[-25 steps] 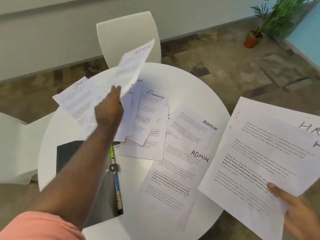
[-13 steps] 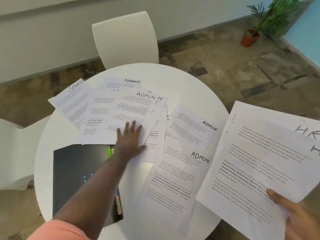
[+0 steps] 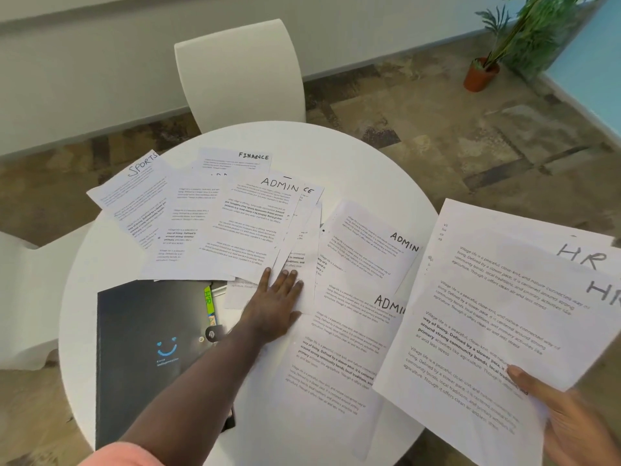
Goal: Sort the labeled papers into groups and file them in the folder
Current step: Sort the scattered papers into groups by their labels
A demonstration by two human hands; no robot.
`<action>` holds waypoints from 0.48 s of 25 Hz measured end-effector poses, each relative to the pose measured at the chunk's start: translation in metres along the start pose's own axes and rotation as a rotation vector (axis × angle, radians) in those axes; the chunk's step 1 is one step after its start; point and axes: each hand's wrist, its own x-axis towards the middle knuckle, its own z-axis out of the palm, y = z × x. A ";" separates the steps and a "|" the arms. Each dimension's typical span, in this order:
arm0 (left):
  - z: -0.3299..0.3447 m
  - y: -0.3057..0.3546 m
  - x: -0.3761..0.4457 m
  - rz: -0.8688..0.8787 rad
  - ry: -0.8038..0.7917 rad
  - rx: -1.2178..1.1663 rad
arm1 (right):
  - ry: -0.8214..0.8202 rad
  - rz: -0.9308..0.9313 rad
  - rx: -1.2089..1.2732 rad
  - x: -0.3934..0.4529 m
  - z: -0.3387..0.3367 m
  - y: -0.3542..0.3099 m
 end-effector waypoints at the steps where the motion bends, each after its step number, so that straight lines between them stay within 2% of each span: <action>1: -0.001 0.000 0.002 0.014 0.022 -0.006 | -0.007 0.002 -0.004 0.001 0.000 -0.001; 4: -0.023 0.000 0.006 -0.048 0.065 -0.173 | -0.013 -0.023 -0.037 0.004 -0.002 -0.002; 6: -0.044 -0.002 0.007 -0.233 0.191 -0.336 | -0.023 -0.027 -0.044 0.005 -0.004 -0.003; 9: -0.065 -0.017 0.012 -0.486 0.344 -0.420 | -0.038 -0.028 -0.045 0.003 -0.005 -0.006; 12: -0.068 -0.032 0.015 -0.585 0.398 -0.450 | -0.036 -0.017 -0.025 0.003 -0.007 -0.008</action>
